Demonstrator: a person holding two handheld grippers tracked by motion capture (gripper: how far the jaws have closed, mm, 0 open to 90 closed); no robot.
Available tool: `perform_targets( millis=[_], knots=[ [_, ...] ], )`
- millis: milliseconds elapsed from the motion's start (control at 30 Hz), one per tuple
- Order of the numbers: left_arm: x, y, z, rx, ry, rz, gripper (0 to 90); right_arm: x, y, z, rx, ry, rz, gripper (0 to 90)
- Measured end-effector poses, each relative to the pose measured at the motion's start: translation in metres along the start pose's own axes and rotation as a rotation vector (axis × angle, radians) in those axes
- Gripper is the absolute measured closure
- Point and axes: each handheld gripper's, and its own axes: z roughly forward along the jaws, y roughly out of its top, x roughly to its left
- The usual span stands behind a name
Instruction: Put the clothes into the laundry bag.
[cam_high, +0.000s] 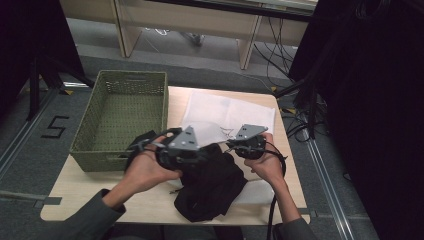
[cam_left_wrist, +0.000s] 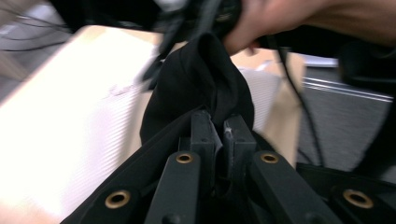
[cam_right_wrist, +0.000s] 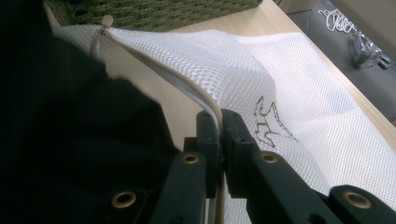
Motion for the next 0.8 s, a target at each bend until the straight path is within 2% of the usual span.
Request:
perform_targets(
  millis=[33,67,100,167,200,233,267,300,333,367,433,467,533,567,600,633,667,700,733,767,800],
  knots=[
    [-0.002,0.000,0.020,0.038,-0.027,-0.009,84.5,-0.001,0.000,0.000,-0.007,0.001,-0.011,87.3],
    [-0.002,0.000,0.020,0.038,-0.027,-0.009,84.4,-0.001,0.000,0.000,-0.007,0.001,-0.011,87.3],
    [-0.001,-0.004,0.030,0.046,-0.043,-0.025,84.4,-0.002,-0.002,-0.003,-0.008,0.002,0.003,87.3],
    [0.004,-0.015,0.052,0.048,-0.082,-0.102,84.4,-0.004,-0.003,-0.004,-0.015,-0.001,0.004,87.3],
    [0.008,-0.023,0.070,0.057,-0.104,-0.143,84.3,-0.007,-0.004,-0.006,-0.027,-0.004,0.012,87.4],
    [0.010,-0.026,0.080,0.075,-0.092,-0.151,84.1,-0.008,-0.005,-0.007,-0.025,-0.004,0.021,87.4],
    [0.012,-0.029,0.088,0.092,-0.078,-0.125,83.9,-0.008,-0.006,-0.007,-0.023,-0.004,0.024,87.4],
    [0.014,-0.032,0.096,0.104,-0.073,-0.121,83.1,-0.009,-0.006,-0.008,-0.024,-0.006,0.021,87.4],
    [0.014,-0.032,0.096,0.104,-0.073,-0.121,81.0,-0.009,-0.006,-0.008,-0.024,-0.006,0.021,87.4],
    [0.016,-0.037,0.108,0.132,-0.086,-0.151,77.0,-0.008,-0.007,-0.008,-0.024,-0.007,0.028,87.4],
    [0.017,-0.040,0.113,0.152,-0.068,-0.161,65.1,-0.008,-0.007,-0.008,-0.020,-0.007,0.019,87.4],
    [0.017,-0.041,0.113,0.143,-0.055,-0.174,59.0,-0.007,-0.007,-0.008,-0.016,-0.005,0.024,87.3],
    [0.016,-0.040,0.110,0.141,-0.040,-0.168,47.8,-0.008,-0.007,-0.007,-0.017,-0.004,0.014,87.3],
    [0.013,-0.036,0.097,0.155,-0.015,-0.136,43.1,-0.006,-0.007,-0.007,-0.012,-0.005,0.016,87.4],
    [0.011,-0.035,0.088,0.146,-0.013,-0.125,40.3,-0.007,-0.007,-0.007,-0.015,-0.005,0.009,87.3],
    [0.011,-0.033,0.079,0.128,-0.011,-0.103,39.4,-0.008,-0.007,-0.007,-0.018,-0.005,0.012,87.3],
    [0.011,-0.033,0.079,0.128,-0.011,-0.103,38.4,-0.008,-0.007,-0.007,-0.017,-0.006,0.012,87.3],
    [0.010,-0.032,0.060,0.104,-0.016,-0.127,36.7,-0.008,-0.007,-0.006,-0.015,-0.003,0.015,87.3],
    [0.010,-0.032,0.060,0.104,-0.016,-0.127,35.6,-0.008,-0.007,-0.006,-0.016,-0.003,0.012,87.3],
    [0.016,-0.032,0.039,0.072,0.020,-0.132,35.5,-0.007,-0.007,-0.006,-0.014,-0.003,0.010,87.3],
    [0.016,-0.032,0.039,0.072,0.020,-0.132,35.4,-0.007,-0.007,-0.006,-0.014,-0.003,0.010,87.3]
  ],
)
